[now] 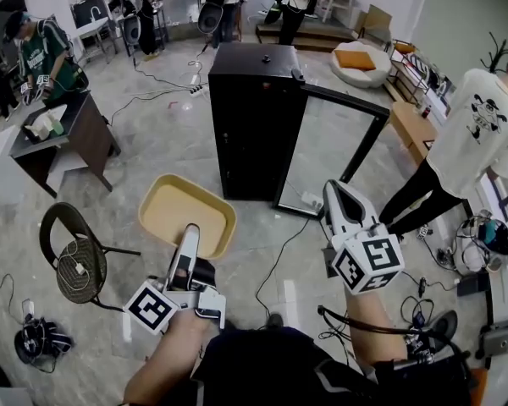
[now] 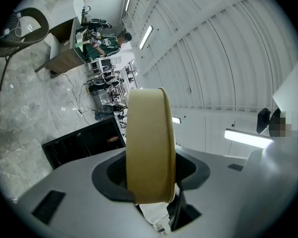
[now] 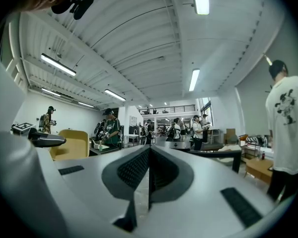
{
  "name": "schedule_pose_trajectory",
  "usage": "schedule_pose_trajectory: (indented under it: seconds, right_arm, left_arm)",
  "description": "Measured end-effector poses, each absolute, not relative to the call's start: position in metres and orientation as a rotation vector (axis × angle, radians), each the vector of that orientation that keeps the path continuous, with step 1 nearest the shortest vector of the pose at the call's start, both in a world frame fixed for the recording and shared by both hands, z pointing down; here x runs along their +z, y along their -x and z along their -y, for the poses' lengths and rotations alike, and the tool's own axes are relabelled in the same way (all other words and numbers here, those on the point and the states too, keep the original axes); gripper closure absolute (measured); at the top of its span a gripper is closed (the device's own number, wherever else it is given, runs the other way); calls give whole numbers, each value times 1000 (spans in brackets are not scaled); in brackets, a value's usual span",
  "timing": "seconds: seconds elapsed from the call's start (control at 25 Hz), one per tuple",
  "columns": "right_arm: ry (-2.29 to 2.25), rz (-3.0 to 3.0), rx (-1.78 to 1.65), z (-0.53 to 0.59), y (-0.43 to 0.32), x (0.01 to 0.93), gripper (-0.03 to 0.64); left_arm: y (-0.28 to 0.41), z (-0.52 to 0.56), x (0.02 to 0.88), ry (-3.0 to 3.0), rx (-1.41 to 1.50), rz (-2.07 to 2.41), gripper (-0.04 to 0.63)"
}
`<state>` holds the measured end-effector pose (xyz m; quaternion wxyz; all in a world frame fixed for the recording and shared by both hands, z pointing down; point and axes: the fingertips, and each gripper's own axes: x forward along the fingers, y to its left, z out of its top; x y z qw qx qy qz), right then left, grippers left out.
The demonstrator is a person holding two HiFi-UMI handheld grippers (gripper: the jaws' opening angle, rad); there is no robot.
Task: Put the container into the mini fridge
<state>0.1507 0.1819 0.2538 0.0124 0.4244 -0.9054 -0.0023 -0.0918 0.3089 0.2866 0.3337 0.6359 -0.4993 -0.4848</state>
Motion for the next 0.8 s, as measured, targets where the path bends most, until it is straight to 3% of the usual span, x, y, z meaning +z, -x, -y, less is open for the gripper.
schedule_pose_trajectory:
  seconds: [0.8]
  right_arm:
    - [-1371, 2778, -53, -199, -89, 255, 601]
  left_arm:
    - [143, -315, 295, -1672, -1269, 1194, 382]
